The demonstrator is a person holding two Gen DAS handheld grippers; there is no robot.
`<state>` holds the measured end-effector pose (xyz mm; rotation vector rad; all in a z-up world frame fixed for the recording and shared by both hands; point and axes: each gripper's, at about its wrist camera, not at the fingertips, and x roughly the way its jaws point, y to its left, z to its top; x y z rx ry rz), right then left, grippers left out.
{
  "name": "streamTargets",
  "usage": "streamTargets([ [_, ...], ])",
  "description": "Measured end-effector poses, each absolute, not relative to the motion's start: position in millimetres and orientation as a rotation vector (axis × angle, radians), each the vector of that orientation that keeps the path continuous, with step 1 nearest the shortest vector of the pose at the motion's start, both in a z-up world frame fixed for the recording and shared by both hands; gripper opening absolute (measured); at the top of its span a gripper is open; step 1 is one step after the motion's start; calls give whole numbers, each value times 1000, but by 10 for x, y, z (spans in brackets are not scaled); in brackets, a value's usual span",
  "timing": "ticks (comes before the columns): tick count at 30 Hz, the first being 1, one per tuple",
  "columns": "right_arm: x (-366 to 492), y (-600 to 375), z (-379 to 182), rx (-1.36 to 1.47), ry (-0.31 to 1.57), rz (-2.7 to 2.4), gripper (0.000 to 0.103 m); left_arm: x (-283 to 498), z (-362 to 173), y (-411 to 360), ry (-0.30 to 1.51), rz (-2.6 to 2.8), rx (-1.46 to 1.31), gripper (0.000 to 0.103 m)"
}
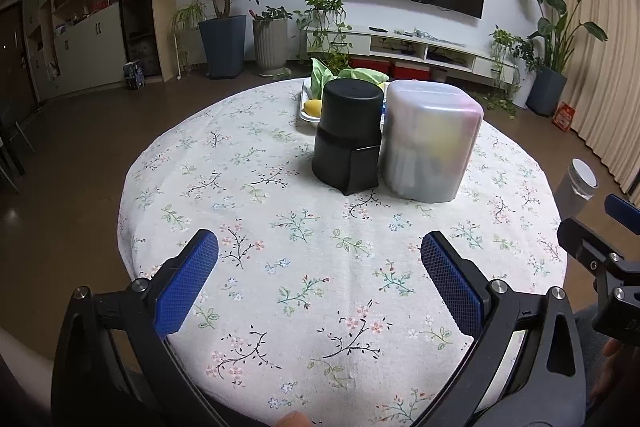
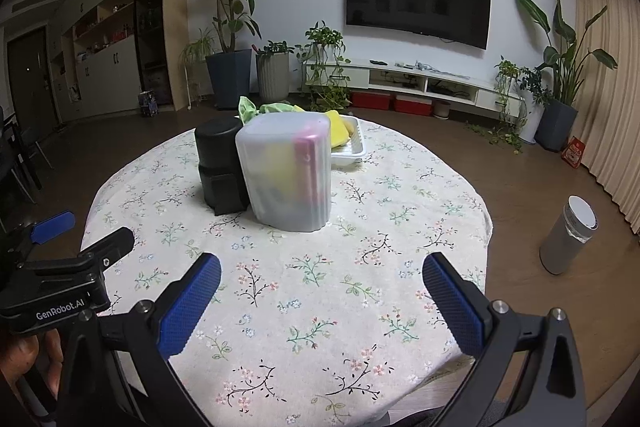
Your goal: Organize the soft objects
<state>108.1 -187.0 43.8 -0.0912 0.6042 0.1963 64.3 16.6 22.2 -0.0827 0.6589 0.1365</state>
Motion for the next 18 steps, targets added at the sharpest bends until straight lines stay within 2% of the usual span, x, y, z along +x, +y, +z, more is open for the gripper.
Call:
streamTargets([
  [18, 1205, -1849, 339, -91, 636, 159, 103, 735, 183, 259, 671, 168, -108, 103],
])
